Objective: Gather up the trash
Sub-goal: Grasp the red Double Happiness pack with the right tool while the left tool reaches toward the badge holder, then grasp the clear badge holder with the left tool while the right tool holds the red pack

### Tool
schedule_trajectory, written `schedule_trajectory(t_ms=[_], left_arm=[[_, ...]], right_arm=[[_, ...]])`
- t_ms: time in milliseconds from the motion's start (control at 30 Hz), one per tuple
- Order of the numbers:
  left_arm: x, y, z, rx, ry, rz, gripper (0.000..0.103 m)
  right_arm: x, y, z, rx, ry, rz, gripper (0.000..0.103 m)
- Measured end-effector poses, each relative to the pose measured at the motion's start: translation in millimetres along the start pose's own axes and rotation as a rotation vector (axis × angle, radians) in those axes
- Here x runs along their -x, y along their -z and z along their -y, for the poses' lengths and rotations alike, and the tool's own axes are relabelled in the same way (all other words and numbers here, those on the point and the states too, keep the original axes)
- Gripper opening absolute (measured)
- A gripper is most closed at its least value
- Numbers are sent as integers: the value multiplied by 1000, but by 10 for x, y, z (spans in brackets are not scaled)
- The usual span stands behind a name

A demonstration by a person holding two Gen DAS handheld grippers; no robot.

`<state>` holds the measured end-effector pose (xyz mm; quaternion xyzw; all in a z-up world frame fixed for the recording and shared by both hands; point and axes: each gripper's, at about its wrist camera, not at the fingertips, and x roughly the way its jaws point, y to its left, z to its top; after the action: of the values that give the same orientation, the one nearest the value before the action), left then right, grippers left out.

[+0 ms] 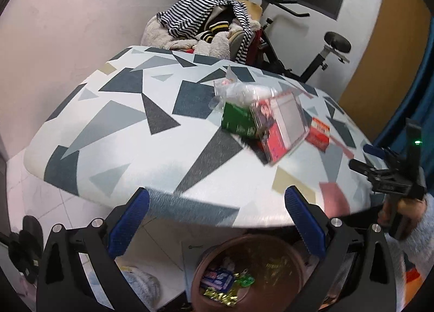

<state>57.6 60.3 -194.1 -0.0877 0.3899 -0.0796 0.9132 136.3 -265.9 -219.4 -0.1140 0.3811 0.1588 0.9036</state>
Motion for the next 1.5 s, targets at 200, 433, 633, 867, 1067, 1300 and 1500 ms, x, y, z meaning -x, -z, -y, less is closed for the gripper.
schedule_trajectory(t_ms=[200, 433, 633, 867, 1067, 1300, 1500], left_arm=[[-114, -195, -66, 75, 19, -19, 94], [-286, -267, -173, 129, 35, -61, 75], [-394, -275, -203, 155, 76, -86, 65], [-423, -298, -154, 152, 103, -86, 58], [-471, -327, -94, 170, 149, -97, 45], [-770, -481, 73, 219, 262, -123, 30], [-1089, -649, 215, 264, 290, -122, 29]], right_arm=[[-537, -392, 213, 102, 46, -73, 97], [-909, -569, 302, 80, 3, -116, 97], [-1064, -600, 332, 51, -50, -136, 97], [-1163, -555, 295, 49, -51, -165, 98], [-1114, -502, 341, 17, -60, -141, 96], [-754, -506, 347, -71, -64, -46, 95], [-380, -364, 275, -182, -92, 20, 95]])
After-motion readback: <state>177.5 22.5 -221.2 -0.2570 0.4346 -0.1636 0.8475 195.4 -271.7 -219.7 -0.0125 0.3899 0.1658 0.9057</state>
